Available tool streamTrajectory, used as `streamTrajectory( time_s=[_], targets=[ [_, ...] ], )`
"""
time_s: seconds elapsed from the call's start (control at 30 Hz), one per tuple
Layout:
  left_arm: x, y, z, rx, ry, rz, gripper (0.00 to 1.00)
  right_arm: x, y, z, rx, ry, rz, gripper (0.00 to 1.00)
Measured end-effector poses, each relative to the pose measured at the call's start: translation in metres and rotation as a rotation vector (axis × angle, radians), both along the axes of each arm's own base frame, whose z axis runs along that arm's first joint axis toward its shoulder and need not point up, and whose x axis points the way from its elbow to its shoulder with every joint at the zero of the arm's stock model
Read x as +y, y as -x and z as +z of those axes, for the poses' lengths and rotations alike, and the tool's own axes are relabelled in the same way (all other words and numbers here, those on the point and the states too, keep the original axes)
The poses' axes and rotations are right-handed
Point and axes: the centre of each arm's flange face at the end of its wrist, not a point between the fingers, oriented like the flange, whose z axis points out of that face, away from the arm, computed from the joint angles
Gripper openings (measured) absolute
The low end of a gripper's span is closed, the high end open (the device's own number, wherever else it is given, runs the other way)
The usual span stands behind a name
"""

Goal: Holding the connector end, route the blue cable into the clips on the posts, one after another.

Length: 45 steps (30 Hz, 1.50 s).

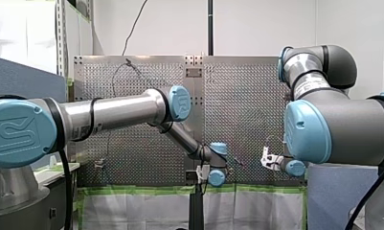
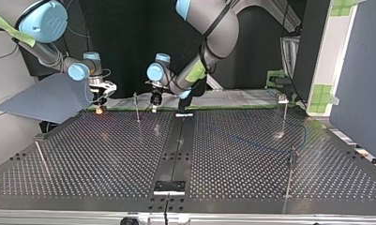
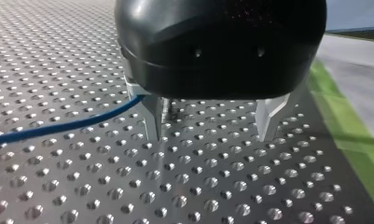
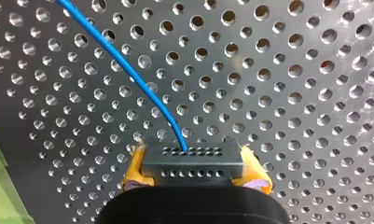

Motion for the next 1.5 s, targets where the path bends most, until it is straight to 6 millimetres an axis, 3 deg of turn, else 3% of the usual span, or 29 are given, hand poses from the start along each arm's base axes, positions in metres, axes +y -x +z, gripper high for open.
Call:
streamTrajectory(
  time_s=[0.17, 0.5, 0.6, 0.9, 1.2, 1.5],
  targets=[
    [-0.007, 0.005, 0.012, 0.001, -0.006, -0.011, 1.00, 0.001, 0.000, 0.000, 0.001, -0.005, 0.001, 0.00],
    [-0.037, 0.011, 0.079, -0.056, 0.069, -0.057, 1.00, 0.001, 0.000, -0.002, 0.002, -0.012, 0.002, 0.00],
    [-0.043, 0.017, 0.087, -0.055, 0.067, -0.069, 1.00, 0.002, 0.000, -0.002, 0.003, -0.015, 0.002, 0.00],
    [-0.050, 0.047, 0.074, -0.002, -0.019, -0.088, 1.00, 0.003, 0.001, -0.003, 0.007, -0.026, 0.001, 0.00],
    [-0.028, 0.054, 0.048, 0.045, -0.074, -0.070, 1.00, 0.004, 0.002, -0.004, 0.014, -0.033, 0.002, 0.00],
    [-0.022, 0.053, 0.043, 0.049, -0.090, -0.062, 1.00, 0.005, 0.002, -0.005, 0.018, -0.039, 0.008, 0.00]
  ],
)
